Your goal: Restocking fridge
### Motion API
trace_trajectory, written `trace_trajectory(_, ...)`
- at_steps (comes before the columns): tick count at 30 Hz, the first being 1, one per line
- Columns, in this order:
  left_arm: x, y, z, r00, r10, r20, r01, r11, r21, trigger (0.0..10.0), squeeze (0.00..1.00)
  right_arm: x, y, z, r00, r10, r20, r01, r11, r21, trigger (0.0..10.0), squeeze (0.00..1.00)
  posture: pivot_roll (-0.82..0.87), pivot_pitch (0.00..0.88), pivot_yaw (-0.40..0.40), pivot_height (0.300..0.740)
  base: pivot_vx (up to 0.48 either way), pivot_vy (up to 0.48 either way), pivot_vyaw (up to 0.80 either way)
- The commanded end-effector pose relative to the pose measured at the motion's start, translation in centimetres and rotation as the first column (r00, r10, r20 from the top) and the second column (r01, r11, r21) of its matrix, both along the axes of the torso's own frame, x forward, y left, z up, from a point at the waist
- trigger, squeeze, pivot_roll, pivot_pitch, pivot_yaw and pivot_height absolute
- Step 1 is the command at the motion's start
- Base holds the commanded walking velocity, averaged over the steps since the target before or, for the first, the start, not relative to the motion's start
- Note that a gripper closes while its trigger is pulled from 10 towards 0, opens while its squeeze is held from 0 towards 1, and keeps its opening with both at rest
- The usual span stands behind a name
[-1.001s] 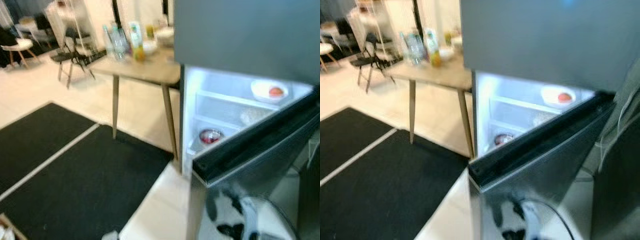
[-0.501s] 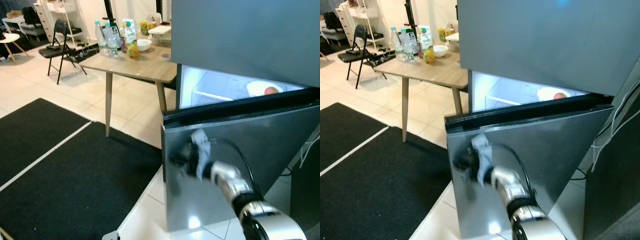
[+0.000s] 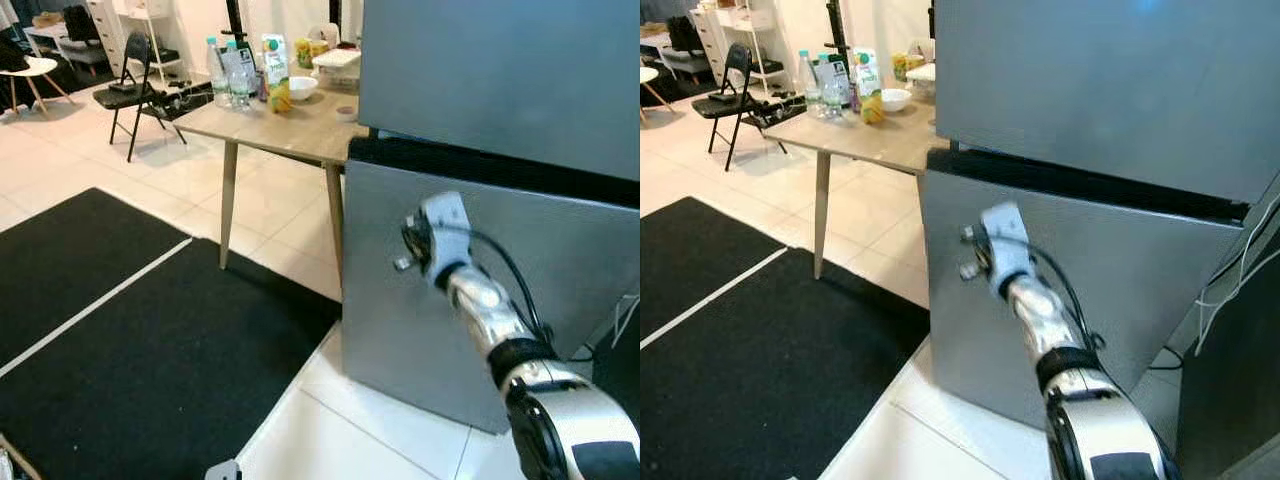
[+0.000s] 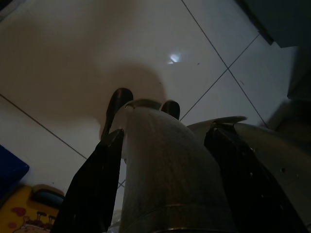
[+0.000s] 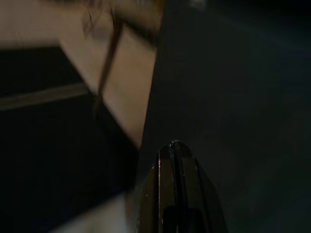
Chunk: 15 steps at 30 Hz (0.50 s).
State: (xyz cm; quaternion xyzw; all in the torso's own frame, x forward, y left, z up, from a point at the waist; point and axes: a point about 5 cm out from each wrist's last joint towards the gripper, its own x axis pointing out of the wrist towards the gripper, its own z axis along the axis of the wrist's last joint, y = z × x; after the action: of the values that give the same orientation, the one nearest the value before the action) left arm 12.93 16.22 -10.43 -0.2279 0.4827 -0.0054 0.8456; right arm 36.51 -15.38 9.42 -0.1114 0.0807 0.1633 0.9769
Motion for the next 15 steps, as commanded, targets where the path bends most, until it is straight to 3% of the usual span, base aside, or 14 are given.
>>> trace_trajectory(1,-0.3,-0.1,-0.1,1.0,0.014,-0.014,-0.014,1.0,-0.007,10.0,0.0,-2.6,-1.2,-4.5,0.982,-0.037,-0.188,0.029,0.998,-0.048,10.0,0.0,-0.11,0.0,-0.005,0.74,0.0,0.0,0.0)
trace_trajectory(4,-0.3,-0.1,-0.1,1.0,0.012,-0.015,-0.012,1.0,-0.005,10.0,0.0,-3.9,-1.9,-6.2,0.965,-0.066,-0.254,0.049,0.996,-0.074,10.0,0.0,-0.11,0.0,-0.005,0.74,0.0,0.0,0.0)
trace_trajectory(7,-0.4,0.1,-0.1,1.0,0.007,-0.017,-0.007,1.0,0.003,10.0,0.0,-9.3,-4.2,-11.7,0.865,-0.167,-0.474,0.108,0.983,-0.149,10.0,0.0,-0.11,0.0,0.001,0.74,0.0,0.0,0.0)
trace_trajectory(8,-0.4,0.1,-0.1,1.0,0.007,-0.017,-0.007,1.0,0.003,10.0,0.0,-9.3,-4.2,-11.7,0.865,-0.167,-0.474,0.108,0.983,-0.149,10.0,0.0,-0.11,0.0,0.001,0.74,0.0,0.0,0.0)
trace_trajectory(9,-0.4,0.2,-0.1,1.0,0.006,-0.018,-0.006,1.0,0.006,10.0,0.0,-11.1,-4.7,-13.2,0.823,-0.19,-0.535,0.118,0.979,-0.166,10.0,0.0,-0.11,0.0,0.001,0.74,0.0,0.0,0.0)
trace_trajectory(10,-0.4,0.2,-0.1,1.0,0.006,-0.018,-0.006,1.0,0.006,10.0,0.0,-11.1,-4.7,-13.2,0.823,-0.19,-0.535,0.118,0.979,-0.166,10.0,0.0,-0.11,0.0,0.001,0.74,0.0,0.0,0.0)
trace_trajectory(12,-0.5,0.3,-0.2,1.0,0.003,-0.018,-0.003,1.0,0.012,10.0,0.0,-15.0,-5.8,-15.6,0.733,-0.236,-0.638,0.133,0.969,-0.206,10.0,0.0,-0.11,0.0,0.003,0.74,0.0,0.0,0.0)
trace_trajectory(13,-0.5,0.3,-0.2,1.0,0.003,-0.018,-0.003,1.0,0.012,10.0,0.0,-15.0,-5.8,-15.6,0.733,-0.236,-0.638,0.133,0.969,-0.206,10.0,0.0,-0.11,0.0,0.003,0.74,0.0,0.0,0.0)
trace_trajectory(14,-0.5,0.4,-0.2,1.0,0.0,-0.018,0.0,1.0,0.014,10.0,0.0,-16.8,-6.3,-16.6,0.689,-0.256,-0.678,0.14,0.965,-0.222,10.0,0.0,-0.11,0.0,0.003,0.74,0.0,0.0,0.0)
trace_trajectory(15,-0.5,0.4,-0.2,1.0,0.0,-0.018,0.0,1.0,0.014,10.0,0.0,-16.8,-6.3,-16.6,0.689,-0.256,-0.678,0.14,0.965,-0.222,10.0,0.0,-0.11,0.0,0.003,0.74,0.0,0.0,0.0)
